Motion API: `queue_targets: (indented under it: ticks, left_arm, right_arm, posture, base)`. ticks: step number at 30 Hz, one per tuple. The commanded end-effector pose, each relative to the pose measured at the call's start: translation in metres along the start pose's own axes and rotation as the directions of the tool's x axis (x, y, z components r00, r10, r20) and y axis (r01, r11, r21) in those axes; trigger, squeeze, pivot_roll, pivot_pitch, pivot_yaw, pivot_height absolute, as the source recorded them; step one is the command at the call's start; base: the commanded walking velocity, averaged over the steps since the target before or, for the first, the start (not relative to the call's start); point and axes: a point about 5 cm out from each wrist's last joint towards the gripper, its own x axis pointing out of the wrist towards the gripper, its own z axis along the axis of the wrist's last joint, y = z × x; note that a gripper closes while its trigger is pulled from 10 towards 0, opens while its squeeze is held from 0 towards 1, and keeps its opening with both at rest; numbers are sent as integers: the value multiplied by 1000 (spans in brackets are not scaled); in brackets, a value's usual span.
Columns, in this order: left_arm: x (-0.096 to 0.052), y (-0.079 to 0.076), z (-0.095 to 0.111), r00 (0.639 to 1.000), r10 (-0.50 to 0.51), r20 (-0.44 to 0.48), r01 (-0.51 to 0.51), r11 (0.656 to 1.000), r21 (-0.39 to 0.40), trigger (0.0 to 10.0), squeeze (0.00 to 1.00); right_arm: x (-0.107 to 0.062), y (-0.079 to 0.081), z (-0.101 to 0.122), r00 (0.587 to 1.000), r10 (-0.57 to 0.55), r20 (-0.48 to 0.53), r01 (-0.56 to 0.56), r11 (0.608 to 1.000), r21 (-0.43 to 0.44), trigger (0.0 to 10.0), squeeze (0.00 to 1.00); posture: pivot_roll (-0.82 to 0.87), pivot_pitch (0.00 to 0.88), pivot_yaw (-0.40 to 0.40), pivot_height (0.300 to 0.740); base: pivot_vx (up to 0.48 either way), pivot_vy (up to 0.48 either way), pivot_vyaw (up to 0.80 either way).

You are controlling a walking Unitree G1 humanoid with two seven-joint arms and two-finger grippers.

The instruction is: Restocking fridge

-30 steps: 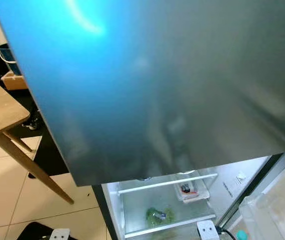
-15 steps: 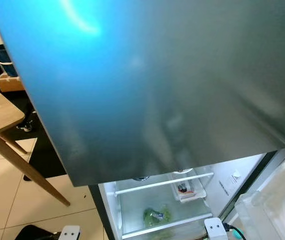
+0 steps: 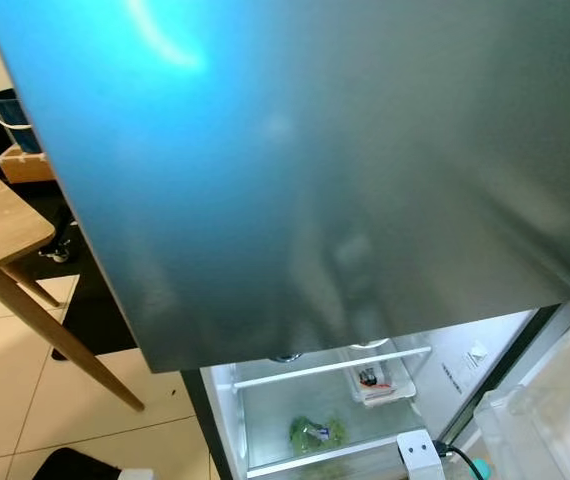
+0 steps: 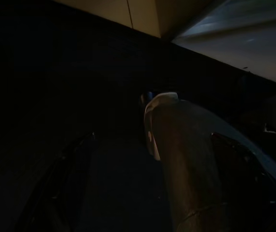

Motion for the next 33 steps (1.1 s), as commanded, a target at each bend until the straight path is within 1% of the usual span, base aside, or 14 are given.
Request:
queue_targets:
  ticks: [1, 4, 11, 16, 19, 22, 23, 27, 31, 33]
  left_arm:
    - [0, -2, -4, 1000, -8, -11, 8, 1000, 4, 10000, 0]
    - [0, -1, -4, 1000, -2, -13, 2, 1000, -4, 10000, 0]
    - [-1, 2, -4, 1000, 8, -10, -8, 1000, -8, 10000, 0]
    - [-1, 2, -3, 1000, 1, -9, -1, 1000, 5, 10000, 0]
    - [-1, 4, -6, 1000, 18, -14, -19, 1000, -22, 10000, 0]
    - [-1, 4, -5, 1000, 16, -14, -16, 1000, -16, 10000, 0]
    - [-1, 3, -4, 1000, 13, -12, -13, 1000, -7, 10000, 0]
    - [0, -1, 1, 1000, 7, 6, -7, 1000, -23, 10000, 0]
    - [0, -8, -6, 1000, -9, -10, 9, 1000, -18, 10000, 0]
    - [0, -8, -7, 1000, -11, -14, 11, 1000, -17, 10000, 0]
  right_arm:
    - [-1, -1, -6, 1000, -3, -23, 3, 1000, -1, 10000, 0]
    - [-1, -1, -7, 1000, -3, -26, 3, 1000, -2, 10000, 0]
    - [-2, 1, -11, 999, -1, -35, 1, 1000, -1, 10000, 0]
    - [-2, -1, -14, 999, -16, -39, 17, 1000, 20, 10000, 0]
    - [-3, -2, -15, 999, -22, -42, 24, 999, 34, 10000, 0]
    - [-3, -3, -14, 999, -23, -38, 24, 999, 32, 10000, 0]
    - [-3, -4, -12, 999, -22, -33, 23, 999, 24, 10000, 0]
    - [-2, -5, -9, 999, -13, -30, 13, 1000, -15, 10000, 0]
    - [-3, -6, -12, 999, -14, -40, 14, 1000, -18, 10000, 0]
    - [-3, -6, -13, 999, -14, -43, 13, 1000, -19, 10000, 0]
  posture:
    - [-6, 0, -25, 740]
    - [-7, 0, -24, 740]
    - [5, 0, -16, 740]
    - [5, 0, -14, 740]
    - [-9, 0, -5, 740]
    - [-14, 0, -12, 740]
    - [-15, 0, -22, 740]
    - [-15, 0, -34, 740]
    - [-22, 0, -35, 740]
    - [-22, 0, -35, 740]
  base:
    - [0, 0, 0]
    - [0, 0, 0]
    - [-271, 0, 0]
    - [-286, 0, 0]
    - [0, 0, 0]
    - [0, 0, 0]
    - [0, 0, 0]
    - [0, 0, 0]
    - [-60, 0, 0]
    - [0, 0, 0]
